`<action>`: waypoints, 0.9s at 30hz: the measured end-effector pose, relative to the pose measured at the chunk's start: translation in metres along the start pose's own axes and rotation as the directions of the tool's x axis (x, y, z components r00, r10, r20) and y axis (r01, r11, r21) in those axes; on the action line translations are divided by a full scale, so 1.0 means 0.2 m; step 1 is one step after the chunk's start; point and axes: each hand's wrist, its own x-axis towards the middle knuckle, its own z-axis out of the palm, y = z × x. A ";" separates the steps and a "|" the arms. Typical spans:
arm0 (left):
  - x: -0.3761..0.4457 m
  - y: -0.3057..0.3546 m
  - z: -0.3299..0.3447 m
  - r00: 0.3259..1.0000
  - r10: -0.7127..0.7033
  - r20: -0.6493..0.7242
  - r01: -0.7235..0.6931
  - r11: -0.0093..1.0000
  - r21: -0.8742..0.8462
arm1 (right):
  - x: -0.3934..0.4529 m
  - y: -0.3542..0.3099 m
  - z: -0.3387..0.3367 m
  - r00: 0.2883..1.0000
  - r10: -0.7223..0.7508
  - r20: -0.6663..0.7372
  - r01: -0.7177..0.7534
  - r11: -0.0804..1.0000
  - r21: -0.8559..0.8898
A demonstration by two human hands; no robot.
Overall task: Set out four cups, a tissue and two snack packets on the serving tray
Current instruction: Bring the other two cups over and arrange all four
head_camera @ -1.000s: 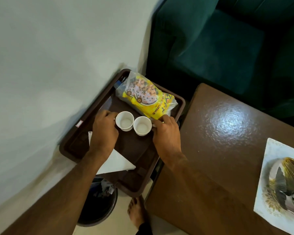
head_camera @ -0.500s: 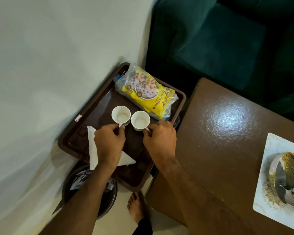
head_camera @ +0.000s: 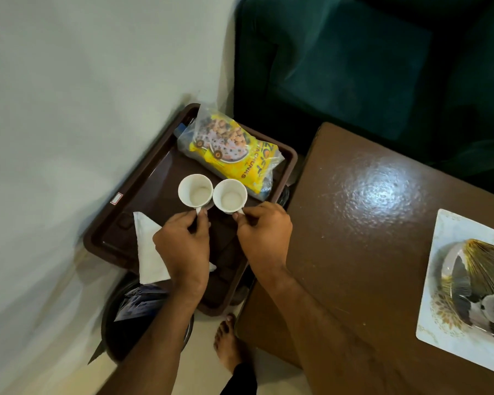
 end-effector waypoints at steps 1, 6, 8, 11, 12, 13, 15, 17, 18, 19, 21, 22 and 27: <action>-0.01 0.03 0.00 1.000 0.014 -0.003 -0.014 1.000 -0.006 | 0.00 0.00 -0.02 1.000 0.010 -0.024 -0.009 1.000 0.024; -0.10 0.22 0.06 0.997 0.078 -0.014 -0.078 0.996 -0.031 | 0.04 0.04 -0.20 0.991 0.038 -0.128 -0.025 0.994 0.103; -0.15 0.30 0.10 0.994 0.110 -0.001 -0.110 0.993 -0.034 | 0.06 0.09 -0.29 0.985 0.048 -0.164 -0.029 0.993 0.114; -0.24 0.41 0.17 0.990 0.140 0.025 -0.139 0.990 -0.032 | 0.06 0.17 -0.42 0.978 0.074 -0.194 -0.049 0.990 0.132; -0.28 0.44 0.20 0.988 0.150 0.032 -0.149 0.989 -0.023 | 0.06 0.21 -0.47 0.976 0.086 -0.201 -0.059 0.989 0.137; -0.32 0.48 0.24 0.986 0.164 0.042 -0.163 0.986 -0.018 | 0.05 0.25 -0.53 0.972 0.102 -0.210 -0.074 0.988 0.139; -0.44 0.57 0.33 0.979 0.188 0.073 -0.186 0.982 -0.033 | 0.04 0.37 -0.66 0.963 0.132 -0.234 -0.102 0.986 0.134; -0.55 0.65 0.41 0.973 0.203 0.107 -0.198 0.979 -0.056 | 0.03 0.48 -0.79 0.953 0.151 -0.262 -0.118 0.983 0.137; -0.62 0.69 0.46 0.970 0.210 0.124 -0.202 0.977 -0.072 | 0.02 0.54 -0.86 0.947 0.165 -0.275 -0.130 0.982 0.140; -0.68 0.73 0.51 0.966 0.215 0.144 -0.204 0.975 -0.086 | 0.02 0.61 -0.93 0.941 0.182 -0.285 -0.147 0.979 0.142; -0.80 0.80 0.61 0.957 0.224 0.186 -0.210 0.973 -0.091 | 0.01 0.73 -1.05 0.927 0.218 -0.306 -0.181 0.973 0.147; -0.87 0.84 0.66 0.950 0.234 0.208 -0.220 0.972 -0.086 | 0.00 0.80 -1.12 0.917 0.238 -0.321 -0.199 0.969 0.149; -1.18 1.04 0.91 0.910 0.277 0.310 -0.272 0.960 -0.058 | -0.03 1.13 -1.44 0.868 0.305 -0.392 -0.259 0.952 0.165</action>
